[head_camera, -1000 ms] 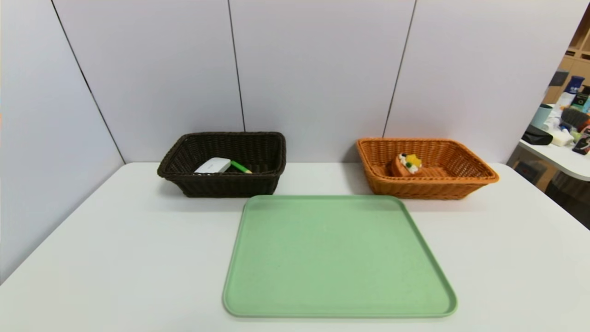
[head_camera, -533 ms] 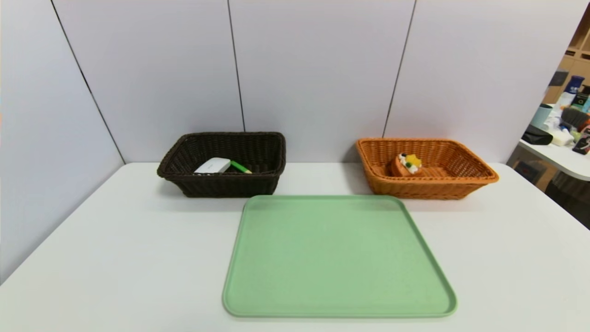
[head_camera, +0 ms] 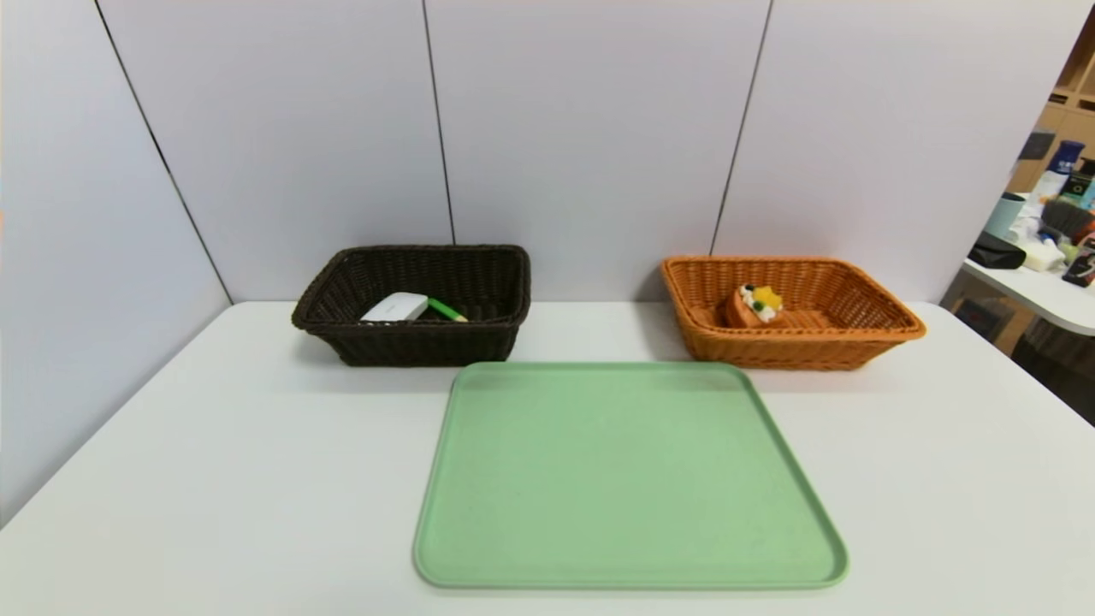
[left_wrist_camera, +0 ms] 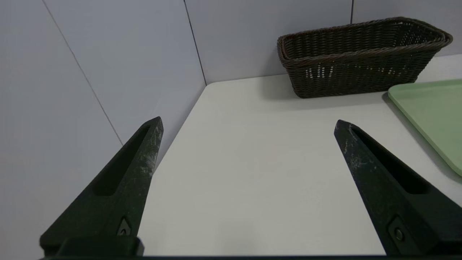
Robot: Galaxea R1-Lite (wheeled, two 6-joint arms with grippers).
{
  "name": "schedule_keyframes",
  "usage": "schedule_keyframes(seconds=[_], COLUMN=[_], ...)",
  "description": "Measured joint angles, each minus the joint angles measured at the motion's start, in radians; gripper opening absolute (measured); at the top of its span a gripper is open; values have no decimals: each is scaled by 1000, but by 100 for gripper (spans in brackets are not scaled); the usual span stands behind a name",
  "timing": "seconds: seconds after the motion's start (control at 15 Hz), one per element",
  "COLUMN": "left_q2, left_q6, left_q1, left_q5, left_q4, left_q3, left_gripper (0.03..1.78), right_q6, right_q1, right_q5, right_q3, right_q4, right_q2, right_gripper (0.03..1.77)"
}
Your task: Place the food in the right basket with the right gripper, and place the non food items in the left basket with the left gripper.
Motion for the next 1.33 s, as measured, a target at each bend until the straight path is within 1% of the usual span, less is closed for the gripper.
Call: schedule_keyframes(seconds=[0.13, 0.2, 0.27, 0.33, 0.47, 0.67, 0.73, 0.87, 1.0, 1.07, 1.2, 1.33], left_q2=[-2, -3, -3, -4, -4, -4, -4, -4, -4, -4, -4, -4], left_q6=[3, 3, 4, 6, 6, -9, -12, -15, -27, -33, -79, -139], left_q1=[0, 0, 0, 0, 0, 0, 0, 0, 0, 0, 0, 0], left_q5=[-2, -10, -28, -50, -64, -75, -87, -117, -144, -149, -156, -152], left_q4=[-197, -299, -369, -381, -348, -279, -250, -190, -123, -87, -46, -32], left_q3=[130, 184, 210, 224, 234, 238, 238, 238, 238, 238, 238, 238], left_gripper=[169, 169, 169, 169, 169, 169, 169, 169, 169, 169, 169, 169], right_q6=[-28, -31, -30, -26, -20, 12, 26, 61, 95, 115, 179, 217], right_q1=[0, 0, 0, 1, 1, 1, 1, 1, 1, 1, 1, 1], right_q5=[30, 43, 51, 53, 52, 48, 42, 16, 11, 10, 3, -9], right_q3=[156, 195, 215, 224, 232, 233, 234, 234, 234, 234, 234, 234], right_q4=[-184, -247, -266, -238, -148, -36, 1, 45, 115, 121, 121, 122], right_q2=[-1, -2, -2, -2, -2, -2, -2, -2, -2, -2, -2, -2], right_gripper=[170, 170, 170, 170, 170, 170, 170, 170, 170, 170, 170, 170])
